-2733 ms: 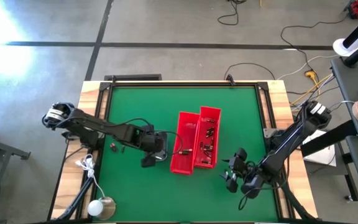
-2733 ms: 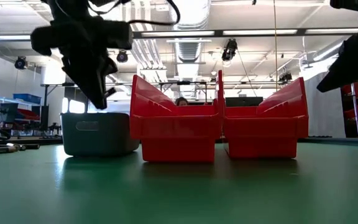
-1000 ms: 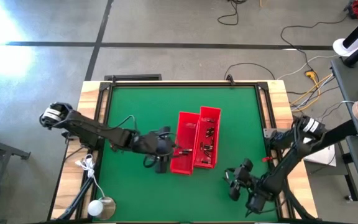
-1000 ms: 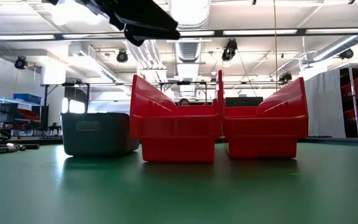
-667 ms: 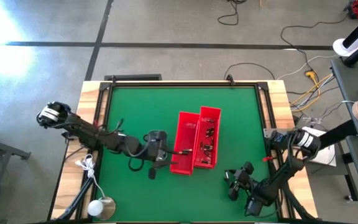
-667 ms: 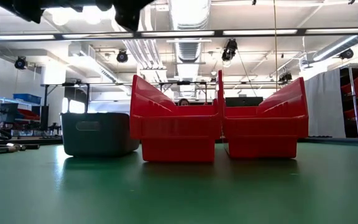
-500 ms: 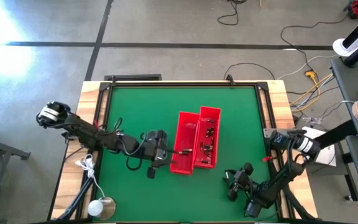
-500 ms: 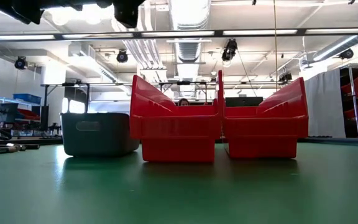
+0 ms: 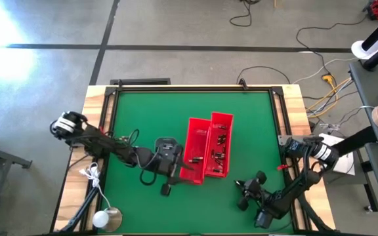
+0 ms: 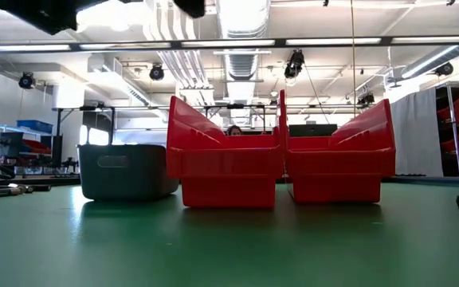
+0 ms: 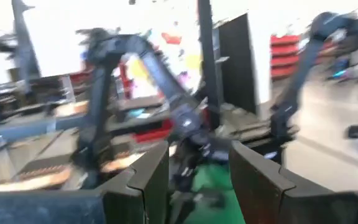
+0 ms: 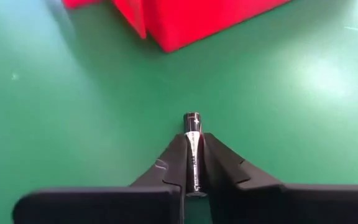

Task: Sort batteries
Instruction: Put the silver battery into the gray bin

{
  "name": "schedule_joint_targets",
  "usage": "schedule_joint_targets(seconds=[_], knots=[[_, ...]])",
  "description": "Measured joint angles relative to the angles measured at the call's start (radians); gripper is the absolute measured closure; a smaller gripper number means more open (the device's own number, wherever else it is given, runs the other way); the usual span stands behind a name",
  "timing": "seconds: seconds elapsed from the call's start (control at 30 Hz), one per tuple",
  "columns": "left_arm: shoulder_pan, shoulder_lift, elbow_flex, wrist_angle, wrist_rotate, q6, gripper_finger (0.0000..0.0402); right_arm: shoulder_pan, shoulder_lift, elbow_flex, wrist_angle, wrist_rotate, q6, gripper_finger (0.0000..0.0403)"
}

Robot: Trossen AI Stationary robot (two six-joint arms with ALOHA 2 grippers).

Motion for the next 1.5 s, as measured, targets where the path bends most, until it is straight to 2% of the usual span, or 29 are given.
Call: schedule_joint_targets(seconds=[0.13,0.2,0.27,0.4,0.43,0.47,0.5,0.63,0.7,0.9,1.1,1.37,1.5], knots=[[-0.043,0.033,0.038,-0.021,0.139,-0.065,0.0256,-0.003,-0.043,0.052,-0.116,-0.103,-0.033,0.0376],[-0.094,0.048,0.037,-0.029,0.125,-0.048,0.0259,0.002,-0.068,0.084,-0.18,-0.162,-0.044,0.0376],[-0.153,0.058,0.037,-0.023,-0.03,0.029,0.0266,0.004,-0.093,0.115,-0.224,-0.196,-0.065,0.0376],[-0.25,0.063,0.087,-0.126,-0.492,0.252,0.0281,-0.005,-0.144,0.188,-0.316,-0.172,-0.079,0.0376],[-0.264,0.063,0.111,-0.164,-0.544,0.281,0.0283,-0.008,-0.16,0.207,-0.337,-0.162,-0.076,0.0376],[-0.271,0.063,0.134,-0.201,-0.553,0.292,0.0284,-0.009,-0.175,0.228,-0.348,-0.146,-0.081,0.0376],[-0.276,0.063,0.154,-0.231,-0.538,0.292,0.0284,-0.008,-0.188,0.249,-0.355,-0.122,-0.094,0.0376],[-0.27,0.085,0.215,-0.246,-0.35,0.26,0.0284,-0.008,-0.239,0.333,-0.313,0.039,-0.238,0.0376],[-0.263,0.109,0.225,-0.221,-0.328,0.256,0.028,-0.004,-0.252,0.363,-0.242,0.119,-0.356,0.0376],[-0.224,0.203,0.218,0.052,-0.25,0.167,0.0246,0.004,-0.251,0.4,0.068,0.308,-0.759,0.0376],[-0.213,0.301,0.247,0.241,-0.211,0.131,0.0232,-0.006,-0.223,0.398,0.276,0.414,-0.982,0.0376],[-0.211,0.462,0.408,0.242,-0.185,0.077,0.0245,-0.013,-0.196,0.397,0.363,0.447,-1.007,0.0376],[-0.208,0.519,0.474,0.239,-0.201,0.045,0.0246,-0.013,-0.185,0.397,0.464,0.447,-1.105,0.0376]])
